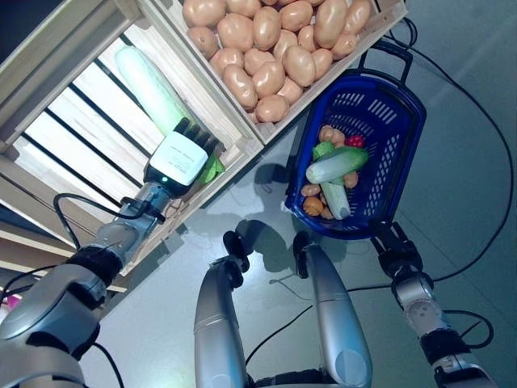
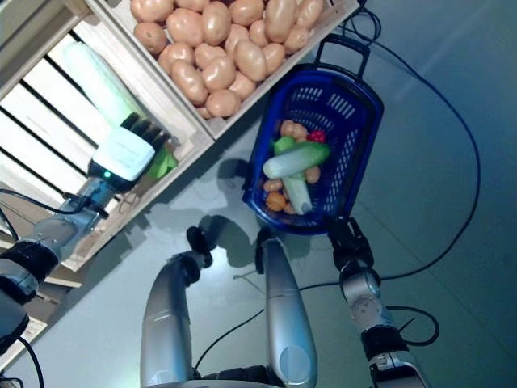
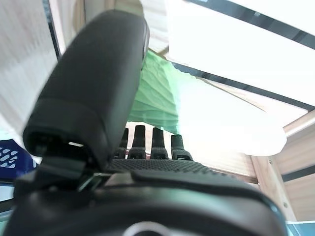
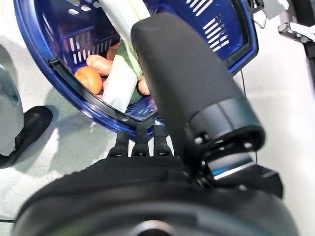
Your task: Put vegetables into the basket
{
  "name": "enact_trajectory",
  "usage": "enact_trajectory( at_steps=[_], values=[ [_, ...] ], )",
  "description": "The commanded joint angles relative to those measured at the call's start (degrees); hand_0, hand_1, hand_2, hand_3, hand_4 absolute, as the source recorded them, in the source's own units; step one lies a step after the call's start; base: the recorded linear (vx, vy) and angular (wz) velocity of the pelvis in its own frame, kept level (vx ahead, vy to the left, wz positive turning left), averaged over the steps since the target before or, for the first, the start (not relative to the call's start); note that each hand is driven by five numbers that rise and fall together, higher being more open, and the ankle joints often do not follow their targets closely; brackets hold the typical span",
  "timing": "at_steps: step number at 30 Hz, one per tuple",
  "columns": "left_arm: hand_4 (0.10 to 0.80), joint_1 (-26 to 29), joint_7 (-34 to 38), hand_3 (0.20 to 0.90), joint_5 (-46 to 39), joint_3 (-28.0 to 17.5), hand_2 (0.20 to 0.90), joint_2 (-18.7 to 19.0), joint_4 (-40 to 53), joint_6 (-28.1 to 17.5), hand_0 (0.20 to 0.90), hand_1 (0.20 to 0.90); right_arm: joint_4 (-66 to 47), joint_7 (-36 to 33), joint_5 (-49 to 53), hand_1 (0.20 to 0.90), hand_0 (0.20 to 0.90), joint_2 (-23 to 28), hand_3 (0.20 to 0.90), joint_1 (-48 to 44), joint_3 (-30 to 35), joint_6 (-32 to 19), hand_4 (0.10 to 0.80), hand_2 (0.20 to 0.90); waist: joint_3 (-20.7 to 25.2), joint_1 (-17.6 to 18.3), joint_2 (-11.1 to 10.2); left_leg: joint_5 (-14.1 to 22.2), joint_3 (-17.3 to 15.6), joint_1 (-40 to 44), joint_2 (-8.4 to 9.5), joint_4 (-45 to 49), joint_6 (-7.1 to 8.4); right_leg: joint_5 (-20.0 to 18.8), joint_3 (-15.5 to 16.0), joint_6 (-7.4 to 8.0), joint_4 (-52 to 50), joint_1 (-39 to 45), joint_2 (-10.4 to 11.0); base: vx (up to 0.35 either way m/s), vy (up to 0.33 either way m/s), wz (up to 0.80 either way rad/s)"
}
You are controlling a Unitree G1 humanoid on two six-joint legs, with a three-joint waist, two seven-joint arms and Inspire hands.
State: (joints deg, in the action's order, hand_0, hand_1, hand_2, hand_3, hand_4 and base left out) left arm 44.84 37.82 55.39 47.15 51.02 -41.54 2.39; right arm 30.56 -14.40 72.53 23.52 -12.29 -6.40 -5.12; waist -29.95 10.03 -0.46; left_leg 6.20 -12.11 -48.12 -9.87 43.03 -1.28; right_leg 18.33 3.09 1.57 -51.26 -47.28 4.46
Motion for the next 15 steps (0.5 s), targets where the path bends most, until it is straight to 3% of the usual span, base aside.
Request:
enact_trajectory(
  at_steps=[1,12,15],
  values=[
    [0.400,0.6,3.1,0.300,-0.7,-4.5,0.300,1.8,-0.1,2.3,0.300,0.300,-5.5,1.6,0.8,0.900,0.900,3.7,0.900,3.1,1.9,-3.7,0.800,0.900,0.2,0.0,-0.6,9.7,1.4,0.3,0.21,5.9,0.81,-7.2,0.3,-0.37,3.2,-1.1,2.2,-0.010,0.026,-0.07],
    [0.400,-0.3,4.3,0.300,-1.2,-5.0,0.300,1.9,-0.6,2.7,0.300,0.300,-5.7,1.6,0.9,0.900,0.900,4.5,0.900,3.0,2.2,-2.8,0.800,0.900,0.4,0.4,-0.3,10.3,1.1,0.0,-0.18,7.4,1.17,-7.2,-0.2,0.13,2.3,-1.4,2.8,-0.019,0.028,-0.05],
    [0.400,-1.0,4.8,0.300,-5.7,-5.7,0.300,2.3,0.2,3.6,0.300,0.300,-6.1,2.7,2.0,0.900,0.900,4.7,0.900,3.2,2.5,-3.6,0.800,0.900,0.5,0.4,-0.4,10.2,1.0,0.4,-0.27,7.3,1.32,-7.5,-0.2,0.29,2.7,-1.0,2.8,-0.001,0.003,-0.01]
  ],
)
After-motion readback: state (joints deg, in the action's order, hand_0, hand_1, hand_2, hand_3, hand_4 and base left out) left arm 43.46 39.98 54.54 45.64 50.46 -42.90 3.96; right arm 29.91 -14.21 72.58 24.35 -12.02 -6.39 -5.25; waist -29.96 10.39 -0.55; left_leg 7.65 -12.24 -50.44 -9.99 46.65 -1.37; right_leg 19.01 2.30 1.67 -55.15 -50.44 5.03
